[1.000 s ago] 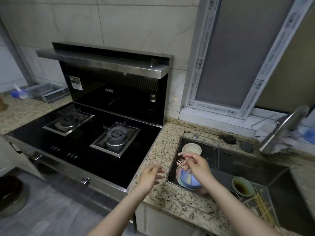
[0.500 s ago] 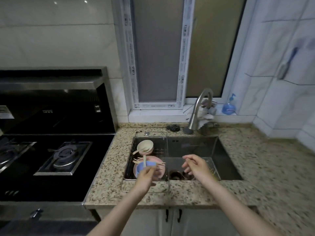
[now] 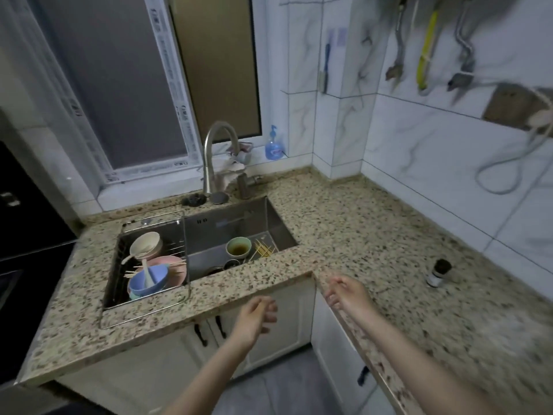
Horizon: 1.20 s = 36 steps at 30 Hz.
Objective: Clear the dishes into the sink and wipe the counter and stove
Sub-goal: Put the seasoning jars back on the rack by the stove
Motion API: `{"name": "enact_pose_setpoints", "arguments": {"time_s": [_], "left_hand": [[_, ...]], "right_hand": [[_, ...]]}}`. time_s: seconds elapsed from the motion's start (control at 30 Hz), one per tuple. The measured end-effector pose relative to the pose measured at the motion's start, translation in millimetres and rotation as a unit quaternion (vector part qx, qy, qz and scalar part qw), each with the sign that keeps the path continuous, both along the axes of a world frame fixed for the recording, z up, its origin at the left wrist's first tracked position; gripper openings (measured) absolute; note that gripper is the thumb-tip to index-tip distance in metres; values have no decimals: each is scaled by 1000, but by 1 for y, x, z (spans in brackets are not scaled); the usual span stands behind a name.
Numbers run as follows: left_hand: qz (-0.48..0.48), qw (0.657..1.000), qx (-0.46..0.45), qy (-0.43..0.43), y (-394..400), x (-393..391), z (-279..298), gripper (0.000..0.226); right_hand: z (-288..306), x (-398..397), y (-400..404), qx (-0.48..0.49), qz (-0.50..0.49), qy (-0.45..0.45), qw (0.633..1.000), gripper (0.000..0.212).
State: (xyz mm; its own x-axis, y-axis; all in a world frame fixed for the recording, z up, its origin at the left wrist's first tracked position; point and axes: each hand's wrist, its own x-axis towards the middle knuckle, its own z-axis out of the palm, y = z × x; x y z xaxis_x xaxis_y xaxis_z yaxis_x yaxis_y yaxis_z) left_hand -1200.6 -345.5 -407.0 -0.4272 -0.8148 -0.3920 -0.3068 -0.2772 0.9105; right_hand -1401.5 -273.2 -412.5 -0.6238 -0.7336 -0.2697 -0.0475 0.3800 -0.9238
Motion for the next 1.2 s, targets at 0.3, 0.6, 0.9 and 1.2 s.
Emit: {"name": "enact_pose_setpoints", "arguments": {"time_s": [0.3,0.6,0.9,1.2], "left_hand": [[-142,990,-10,9,51,-87,7,22],[-305,950,-71,7,95,-124,-15,23],[-392,912,-116,22,128,-131,-43,39],[-391,918,-64,-23,134,-148,-43,47]], "right_hand": [[17,-62,113,3,-162,-3,987,20],[19,-59,224,4,-326,36,945,18],[3,-24,291,49,-387,76,918,18],[-7,-32,305,35,-411,72,908,17]]}}
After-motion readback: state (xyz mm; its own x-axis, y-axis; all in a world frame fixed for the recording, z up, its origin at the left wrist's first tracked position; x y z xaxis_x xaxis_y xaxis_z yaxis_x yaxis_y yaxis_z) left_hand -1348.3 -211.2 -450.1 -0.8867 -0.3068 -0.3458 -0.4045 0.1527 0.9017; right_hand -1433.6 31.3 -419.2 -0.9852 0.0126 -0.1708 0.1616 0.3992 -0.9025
